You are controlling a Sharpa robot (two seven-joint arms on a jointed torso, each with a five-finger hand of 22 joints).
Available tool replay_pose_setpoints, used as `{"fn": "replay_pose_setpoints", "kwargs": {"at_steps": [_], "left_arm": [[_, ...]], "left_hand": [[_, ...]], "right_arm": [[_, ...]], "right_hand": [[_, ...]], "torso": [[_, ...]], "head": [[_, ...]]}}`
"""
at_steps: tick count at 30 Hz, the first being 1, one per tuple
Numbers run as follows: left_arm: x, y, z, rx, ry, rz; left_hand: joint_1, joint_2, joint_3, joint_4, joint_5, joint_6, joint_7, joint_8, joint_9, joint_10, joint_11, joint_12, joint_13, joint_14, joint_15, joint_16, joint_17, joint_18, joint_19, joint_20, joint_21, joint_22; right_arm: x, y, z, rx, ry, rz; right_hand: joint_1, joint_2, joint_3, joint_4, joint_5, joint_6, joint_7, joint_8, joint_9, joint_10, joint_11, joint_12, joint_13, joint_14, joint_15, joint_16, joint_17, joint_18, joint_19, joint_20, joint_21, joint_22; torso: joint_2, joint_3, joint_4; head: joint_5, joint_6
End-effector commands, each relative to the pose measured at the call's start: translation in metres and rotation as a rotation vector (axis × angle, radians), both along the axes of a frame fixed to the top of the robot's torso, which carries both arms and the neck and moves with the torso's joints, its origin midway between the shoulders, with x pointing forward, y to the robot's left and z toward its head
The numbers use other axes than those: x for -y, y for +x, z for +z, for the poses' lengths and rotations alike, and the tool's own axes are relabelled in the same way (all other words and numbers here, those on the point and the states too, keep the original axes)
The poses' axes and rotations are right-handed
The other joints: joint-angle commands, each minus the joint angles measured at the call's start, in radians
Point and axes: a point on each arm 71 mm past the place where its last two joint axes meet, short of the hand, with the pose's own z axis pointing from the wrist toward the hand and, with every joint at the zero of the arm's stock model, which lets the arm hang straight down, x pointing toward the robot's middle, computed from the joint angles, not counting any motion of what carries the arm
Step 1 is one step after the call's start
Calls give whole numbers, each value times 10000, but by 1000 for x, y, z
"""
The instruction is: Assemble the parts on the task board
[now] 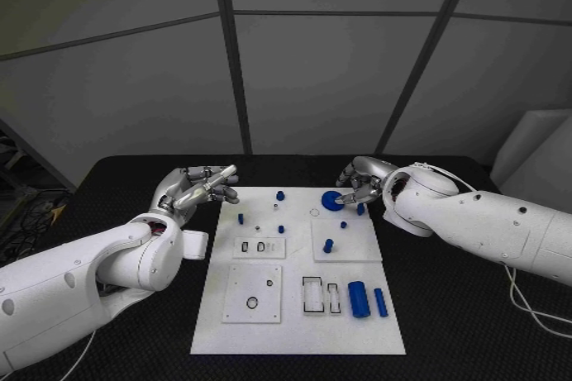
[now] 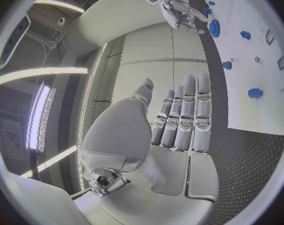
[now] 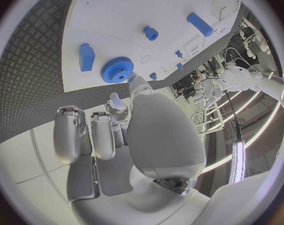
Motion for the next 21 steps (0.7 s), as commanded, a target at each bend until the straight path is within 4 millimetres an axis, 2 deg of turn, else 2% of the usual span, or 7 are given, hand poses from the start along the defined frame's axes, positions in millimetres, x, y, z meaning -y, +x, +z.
{"fn": "replay_pose_setpoints", "kwargs": {"at_steps": [1,9,21], "left_arm": [[2,0,1,55,-42,-160],[2,0,1,51,-41,-160],[2,0,1,53,-49,-180]], "left_hand": [[21,110,-17,-49,-23,59,19,-39,-4,36,20,-21,17,-61,-11,12,9,32,-40,4,34,8],[21,110,-17,-49,-23,59,19,-39,-4,36,20,-21,17,-61,-11,12,9,32,-40,4,34,8],[26,111,-18,-55,-23,59,18,-41,-4,35,19,-23,16,-67,-14,21,14,33,-46,4,42,14]], "right_arm": [[-1,2,-2,-330,-44,-21],[-5,4,-5,-530,-167,4],[-10,7,-8,-685,-345,74]], "right_hand": [[100,35,-17,48,71,-6,-1,66,15,155,-2,227,288,725,43,77,946,-109,174,-5,99,549],[139,78,-16,27,90,40,-9,128,22,295,-5,476,603,746,46,150,1077,-134,228,0,170,685],[168,132,-11,-4,99,92,-18,185,27,392,-9,666,849,770,48,227,1220,-157,275,4,234,807]], "torso": [[6,-2,-4],[-8,-6,-18],[-6,9,-16]], "head": [[29,-29],[68,-83],[69,-114]]}}
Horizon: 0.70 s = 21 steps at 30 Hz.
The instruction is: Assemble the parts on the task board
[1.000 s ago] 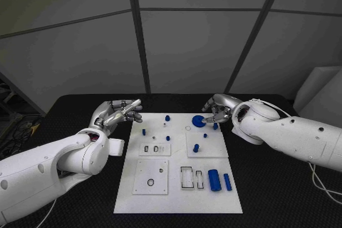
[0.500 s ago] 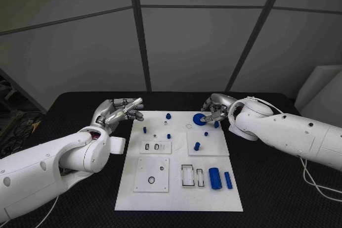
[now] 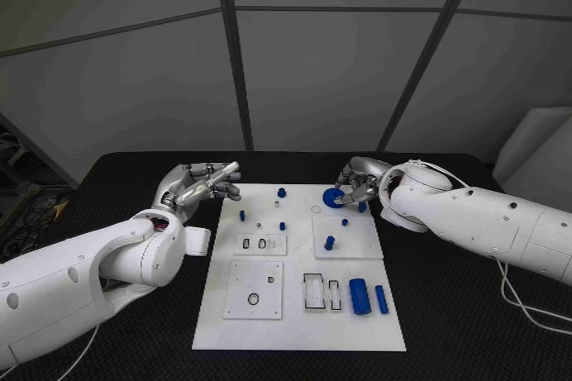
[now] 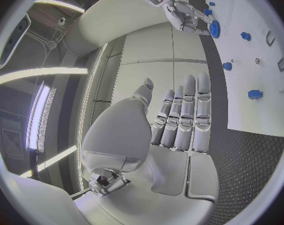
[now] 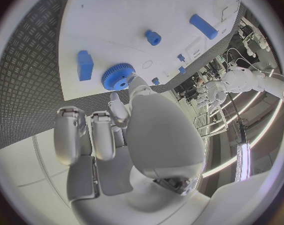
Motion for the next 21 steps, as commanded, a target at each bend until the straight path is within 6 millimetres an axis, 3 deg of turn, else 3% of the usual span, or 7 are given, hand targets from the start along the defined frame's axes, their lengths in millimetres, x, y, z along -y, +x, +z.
{"fn": "replay_pose_setpoints", "kwargs": {"at_steps": [1,12,21], "left_arm": [[2,0,1,73,-43,-149],[2,0,1,69,-46,-156],[1,0,1,55,-34,-137]], "left_hand": [[25,112,-18,-55,-23,59,18,-41,-5,36,19,-23,10,-67,-14,21,16,34,-47,4,43,16],[25,112,-18,-55,-23,59,18,-41,-5,36,19,-23,10,-67,-14,21,16,34,-47,4,43,16],[25,112,-18,-55,-23,59,18,-41,-5,36,19,-23,10,-67,-14,21,16,34,-47,4,43,16]], "right_arm": [[-2,1,-1,-140,-144,92],[-6,2,-2,-51,-433,185],[-8,2,-3,235,-1045,341]], "right_hand": [[90,56,-10,-5,54,95,-18,72,10,82,-8,64,61,770,48,67,1224,-160,277,5,73,812],[176,143,32,-93,61,178,-29,139,17,168,-19,228,278,779,44,107,1292,-174,304,4,117,892],[611,271,316,-486,65,409,-47,257,22,199,-46,341,482,788,23,158,1384,-208,370,-14,206,1068]], "torso": [[2,8,3],[4,7,-4],[-4,7,-2]], "head": [[2,-11],[9,-51],[10,-94]]}}
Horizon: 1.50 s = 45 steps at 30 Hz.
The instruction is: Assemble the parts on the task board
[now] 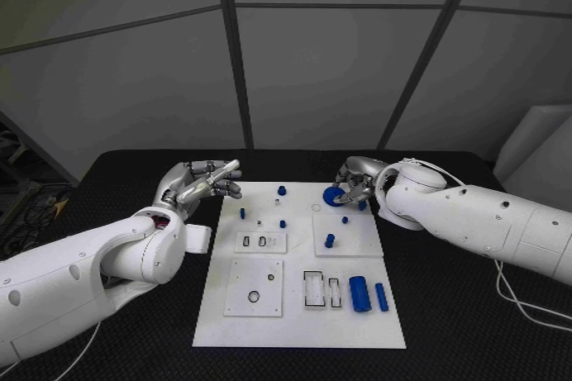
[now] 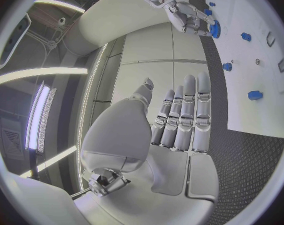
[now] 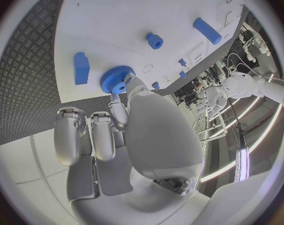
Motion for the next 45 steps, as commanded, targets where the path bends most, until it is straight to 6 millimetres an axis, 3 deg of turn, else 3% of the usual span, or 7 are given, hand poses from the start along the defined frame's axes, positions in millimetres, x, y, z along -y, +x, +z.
{"fn": "replay_pose_setpoints", "kwargs": {"at_steps": [1,13,22,30,45], "left_arm": [[1,0,1,62,-26,-120],[0,0,1,43,-18,-114],[0,0,1,30,-14,-114],[1,0,1,23,-23,-134],[2,-1,1,23,-43,-185]], "left_hand": [[25,112,-18,-55,-23,60,18,-41,-5,35,19,-23,12,-67,-14,21,9,33,-47,3,43,9],[33,113,-20,-67,-23,56,22,-47,-6,30,20,-31,11,-79,-16,39,20,35,-59,3,59,21],[33,113,-20,-67,-23,56,22,-47,-6,30,20,-31,11,-79,-16,39,20,35,-59,3,59,21],[33,113,-20,-67,-23,56,22,-47,-6,30,20,-31,11,-79,-16,39,20,35,-59,3,59,21],[33,113,-20,-67,-23,56,22,-47,-6,30,20,-31,11,-79,-16,39,20,35,-59,3,59,21]], "right_arm": [[0,0,0,236,-638,169],[-4,-2,0,437,-868,352],[-14,-10,12,1595,-190,575],[-36,-27,32,3345,525,1038],[-91,-35,32,3252,715,1967]], "right_hand": [[136,-28,32,-89,-18,73,11,56,-4,18,-10,53,20,788,23,51,1389,-212,377,-14,66,1084],[325,70,398,-342,76,325,-1,123,-19,240,-27,301,372,808,15,112,1506,-292,553,-17,250,1474],[136,78,757,-357,600,628,-71,105,-57,480,-88,533,695,803,-35,111,1498,-330,640,-57,342,1665],[142,57,1095,-455,706,745,-95,59,-88,627,-113,682,908,811,-58,130,1539,-357,700,-80,401,1795],[-6,-59,1324,-489,482,779,-88,-25,-123,615,-107,657,910,810,-56,131,1540,-360,704,-83,408,1809]], "torso": [[-5,0,0],[-2,2,1],[-2,8,-13],[-9,-11,7],[-1,-20,35]], "head": [[2,-13],[3,-23],[25,-11],[-20,36],[84,0]]}}
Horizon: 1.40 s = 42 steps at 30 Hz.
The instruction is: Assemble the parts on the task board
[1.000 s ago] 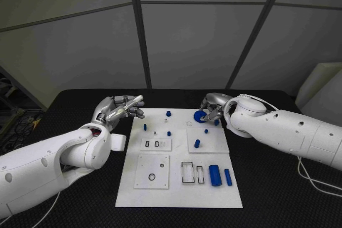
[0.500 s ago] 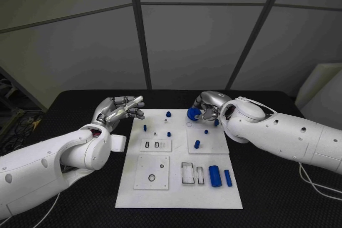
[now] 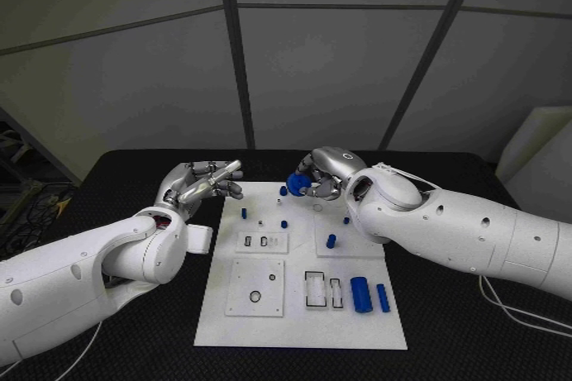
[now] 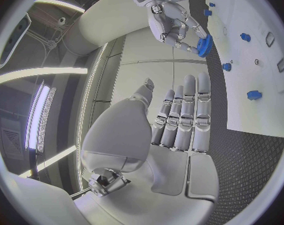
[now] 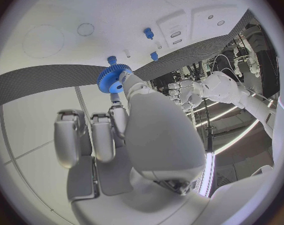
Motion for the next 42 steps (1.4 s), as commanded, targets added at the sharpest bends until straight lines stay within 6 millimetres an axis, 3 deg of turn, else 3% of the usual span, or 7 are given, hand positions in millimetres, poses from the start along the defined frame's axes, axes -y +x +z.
{"fn": "replay_pose_setpoints", "kwargs": {"at_steps": [1,11,30,35,42], "left_arm": [[2,0,2,69,-42,-154],[4,-1,2,79,-67,-201],[4,-1,3,83,-72,-216],[4,-1,3,80,-71,-216],[4,-1,3,72,-69,-220]], "left_hand": [[-20,60,-20,-67,-23,56,22,-48,-7,30,20,-31,14,-79,-16,39,12,35,-60,3,60,12],[-20,60,-20,-67,-23,56,22,-48,-7,30,20,-31,14,-79,-16,39,12,35,-60,3,60,12],[-20,60,-20,-67,-23,56,22,-48,-7,30,20,-31,14,-79,-16,39,12,35,-60,3,60,12],[-20,60,-20,-67,-23,56,22,-48,-7,30,20,-31,14,-79,-16,39,12,35,-60,3,60,12],[-20,60,-20,-67,-23,56,22,-48,-7,30,20,-31,14,-79,-16,39,12,35,-60,3,60,12]], "right_arm": [[-11,1,1,200,-48,124],[-36,1,-20,-420,-418,563],[-47,10,-36,-735,-724,331],[-48,12,-38,-822,-827,262],[-49,14,-41,-1080,-914,291]], "right_hand": [[-98,-13,62,21,-44,77,-40,14,5,44,0,9,2,810,-56,54,1542,-204,668,-46,59,1811],[-136,-18,108,20,-82,90,-39,1,1,52,2,15,16,807,-54,47,1528,-205,671,-45,62,1818],[-288,-79,212,15,-163,27,-12,-96,-29,18,24,-21,-6,807,-39,48,1530,-207,672,-34,65,1826],[-507,-180,245,38,-193,-245,68,-300,-73,-82,94,-120,-94,803,16,42,1518,-203,661,5,57,1808],[-1144,-268,97,249,-112,-1082,204,-869,-89,-303,239,-327,-299,816,150,75,1588,-202,656,135,56,1809]], "torso": [[12,2,2],[19,8,5],[15,18,-16],[12,21,-29],[13,23,-27]], "head": [[37,-13],[73,-32],[157,-97],[168,-103],[177,-113]]}}
